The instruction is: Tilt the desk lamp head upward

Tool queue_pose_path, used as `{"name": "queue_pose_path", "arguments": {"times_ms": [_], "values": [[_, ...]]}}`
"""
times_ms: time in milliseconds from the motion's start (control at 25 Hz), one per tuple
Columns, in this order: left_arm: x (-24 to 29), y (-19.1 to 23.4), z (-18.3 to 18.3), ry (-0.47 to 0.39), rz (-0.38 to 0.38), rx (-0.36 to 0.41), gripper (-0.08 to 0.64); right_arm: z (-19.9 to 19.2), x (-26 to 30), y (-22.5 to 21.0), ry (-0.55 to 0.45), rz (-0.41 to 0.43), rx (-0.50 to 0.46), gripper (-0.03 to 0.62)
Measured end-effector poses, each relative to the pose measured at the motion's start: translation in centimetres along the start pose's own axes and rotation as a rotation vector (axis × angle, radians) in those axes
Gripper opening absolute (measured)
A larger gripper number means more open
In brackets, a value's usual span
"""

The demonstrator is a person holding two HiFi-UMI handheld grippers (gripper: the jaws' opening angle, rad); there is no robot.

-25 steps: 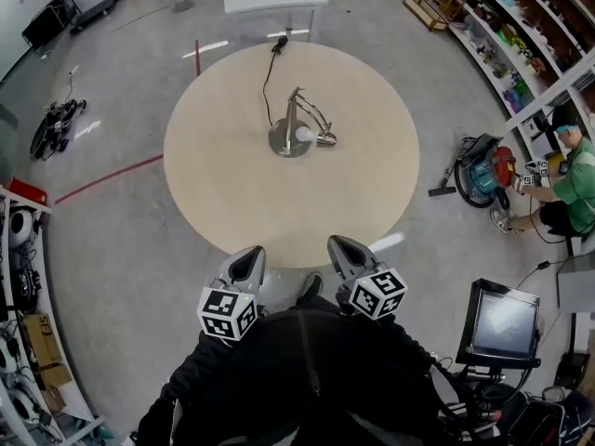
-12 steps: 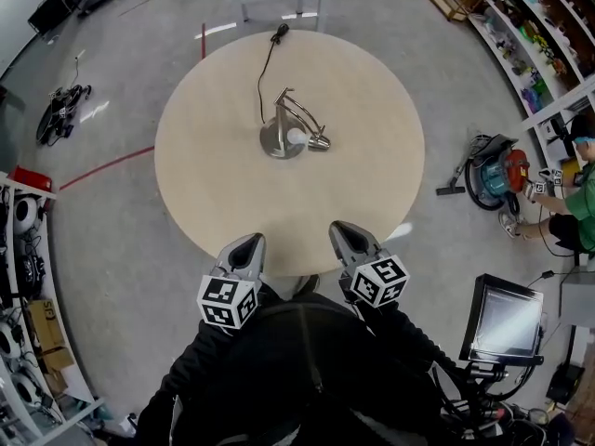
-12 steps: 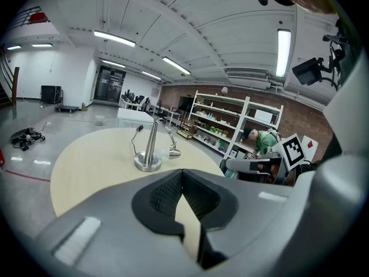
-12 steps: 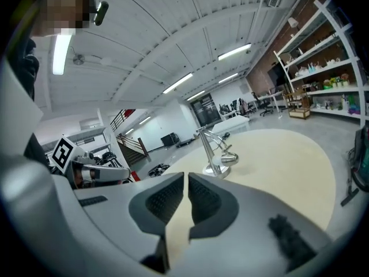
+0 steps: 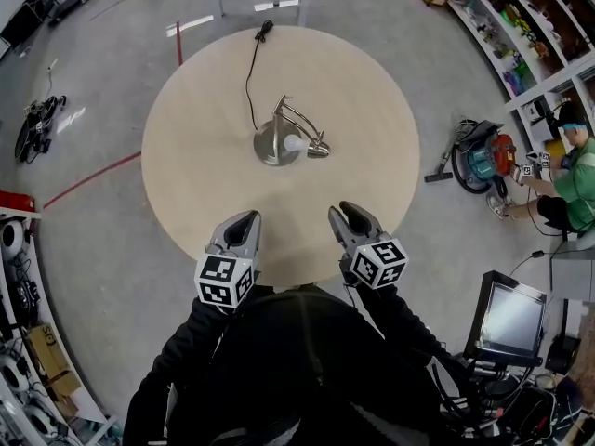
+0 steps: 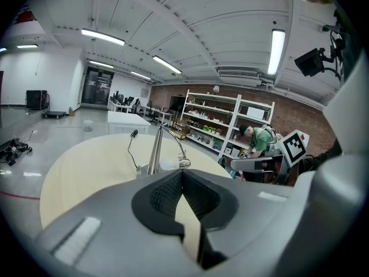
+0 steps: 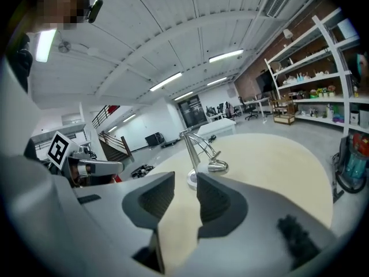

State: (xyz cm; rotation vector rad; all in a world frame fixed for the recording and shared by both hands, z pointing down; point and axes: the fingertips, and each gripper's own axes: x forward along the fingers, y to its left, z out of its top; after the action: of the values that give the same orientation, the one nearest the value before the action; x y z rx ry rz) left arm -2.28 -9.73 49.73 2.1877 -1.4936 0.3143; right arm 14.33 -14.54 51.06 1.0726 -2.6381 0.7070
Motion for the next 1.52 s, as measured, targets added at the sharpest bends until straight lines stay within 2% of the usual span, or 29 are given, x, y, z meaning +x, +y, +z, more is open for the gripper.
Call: {"name": "queue_pose_path", "arguments": {"times_ms": [120,240,480,640,800,1080,1240,1520], "values": [[1.0,2.8,0.5,0.006,-0.034,0.041,0.006,0.6,1.9,-0.5,-0.005,-0.069,-0.005,0.114],[2.3,5.4,0.3,0.009,-0.078,0.08,0.007,0.7,3.9,-1.1,-0.014,-0.142,-0.003,0.157],[6.5,7.1,0.6,0.043,-0.129,0.175,0.042,1.1,7.1,-3.3,-0.006,-0.173,0.062,0.201],[8.4,7.3,0.0,0.094,-0.123,0.242,0.086,0.2,9.0,-4.4,0.019,-0.147,0.127,0.245],[12.9,8.2,-0.7,0.169,-0.094,0.263,0.168,-0.2,12.3,-7.3,0.054,-0.123,0.184,0.283],[18.2,9.2,-2.6,0.222,-0.062,0.253,0.174,-2.2,15.8,-9.7,0.076,-0.083,0.25,0.31],[20.5,9.8,-3.7,0.238,-0.066,0.256,0.186,-2.7,17.2,-10.1,0.037,-0.016,0.345,0.31],[22.9,11.3,-6.6,0.318,-0.059,0.233,0.186,-3.2,18.6,-10.2,0.028,-0.001,0.353,0.31]]}}
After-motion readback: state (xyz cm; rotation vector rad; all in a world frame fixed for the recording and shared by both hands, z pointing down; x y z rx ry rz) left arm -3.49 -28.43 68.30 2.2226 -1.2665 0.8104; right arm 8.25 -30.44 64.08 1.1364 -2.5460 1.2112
